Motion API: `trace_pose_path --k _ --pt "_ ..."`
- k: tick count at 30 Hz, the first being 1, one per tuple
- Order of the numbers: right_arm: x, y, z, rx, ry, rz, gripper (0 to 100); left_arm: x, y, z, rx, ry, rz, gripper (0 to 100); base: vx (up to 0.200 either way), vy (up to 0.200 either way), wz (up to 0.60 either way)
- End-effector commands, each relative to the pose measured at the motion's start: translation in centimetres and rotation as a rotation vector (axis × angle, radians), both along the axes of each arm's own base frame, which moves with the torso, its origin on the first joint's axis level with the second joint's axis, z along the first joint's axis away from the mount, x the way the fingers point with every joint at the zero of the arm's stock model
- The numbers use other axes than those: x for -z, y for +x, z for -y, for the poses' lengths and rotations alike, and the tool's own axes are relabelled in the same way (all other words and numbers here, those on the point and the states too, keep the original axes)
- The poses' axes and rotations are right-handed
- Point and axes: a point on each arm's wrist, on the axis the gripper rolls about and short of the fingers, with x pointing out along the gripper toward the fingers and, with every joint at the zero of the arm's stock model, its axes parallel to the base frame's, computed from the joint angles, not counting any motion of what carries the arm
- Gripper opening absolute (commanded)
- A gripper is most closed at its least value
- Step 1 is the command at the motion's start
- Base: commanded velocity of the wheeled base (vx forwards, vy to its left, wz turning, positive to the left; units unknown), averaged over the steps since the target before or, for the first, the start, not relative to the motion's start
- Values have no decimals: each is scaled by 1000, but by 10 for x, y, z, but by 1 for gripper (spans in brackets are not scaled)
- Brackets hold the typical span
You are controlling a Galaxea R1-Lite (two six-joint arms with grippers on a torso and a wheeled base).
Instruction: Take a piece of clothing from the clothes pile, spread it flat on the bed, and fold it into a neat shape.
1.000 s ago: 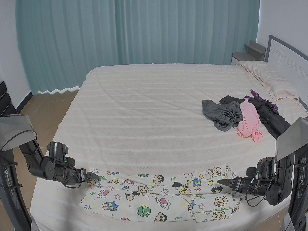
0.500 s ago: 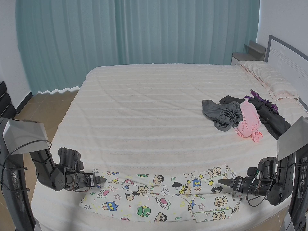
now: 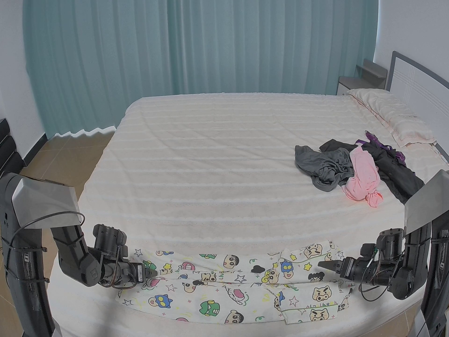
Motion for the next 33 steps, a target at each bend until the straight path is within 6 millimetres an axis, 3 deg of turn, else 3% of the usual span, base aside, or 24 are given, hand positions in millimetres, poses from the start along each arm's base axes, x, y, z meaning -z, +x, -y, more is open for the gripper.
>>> trace_pose_path --k 1,15,19,26,33 --pt "-1 1 0 -1 2 11 100 0 0 0 2 -4 0 0 0 0 0" --pt "-1 4 2 14 8 17 100 -21 -2 -12 -35 -24 6 0 0 0 0" --pt "-2 7 8 42 13 29 100 -40 0 -28 -81 -48 42 0 0 0 0" --pt "-9 10 12 61 31 57 100 -74 -4 -38 -103 -42 43 0 0 0 0" --pt "-10 11 16 95 53 50 100 -108 -3 -75 -188 -6 47 0 0 0 0"
